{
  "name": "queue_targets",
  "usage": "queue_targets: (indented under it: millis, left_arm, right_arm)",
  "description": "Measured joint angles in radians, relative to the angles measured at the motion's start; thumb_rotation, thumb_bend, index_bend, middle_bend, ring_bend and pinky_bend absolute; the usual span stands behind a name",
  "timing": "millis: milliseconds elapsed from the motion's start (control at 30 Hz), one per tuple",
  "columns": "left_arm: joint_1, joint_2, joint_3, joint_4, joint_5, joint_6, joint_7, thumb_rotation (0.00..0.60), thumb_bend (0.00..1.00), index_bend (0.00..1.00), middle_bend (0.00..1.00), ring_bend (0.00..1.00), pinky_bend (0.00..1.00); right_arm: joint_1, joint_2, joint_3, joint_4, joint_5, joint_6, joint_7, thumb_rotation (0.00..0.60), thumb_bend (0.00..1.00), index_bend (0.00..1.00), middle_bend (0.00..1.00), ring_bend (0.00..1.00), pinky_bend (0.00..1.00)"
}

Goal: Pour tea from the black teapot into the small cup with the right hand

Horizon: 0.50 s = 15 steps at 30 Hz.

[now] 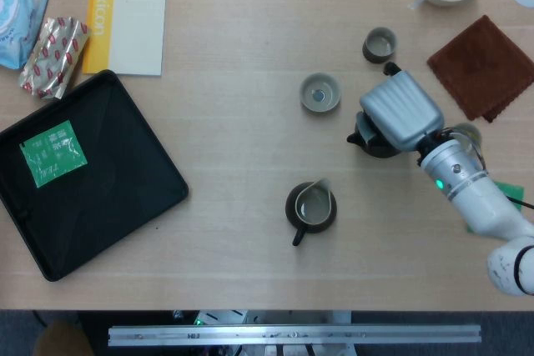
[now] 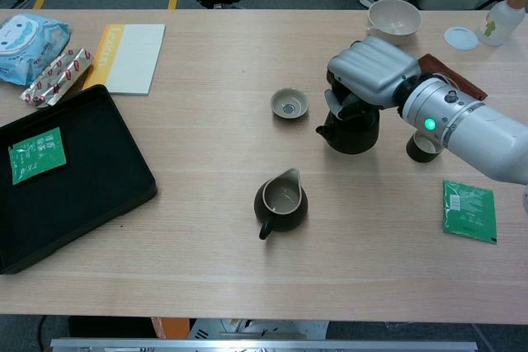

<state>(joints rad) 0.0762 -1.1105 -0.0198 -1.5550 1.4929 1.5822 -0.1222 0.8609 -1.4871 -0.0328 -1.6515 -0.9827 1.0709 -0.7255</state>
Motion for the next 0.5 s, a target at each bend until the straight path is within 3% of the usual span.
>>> queue_targets:
  millis: [500]
  left_arm:
    - [0.0,0.005,0.001,-0.003,0.004,0.007,-0.003,0.6,0.39,0.15,0.19,0.14,0.13]
  right_arm:
    - [-0.051,-0.063,-0.019,0.075,-0.023,-0.032,-0.009,0.404,0.63,0.99,0.78,0.73,0.29]
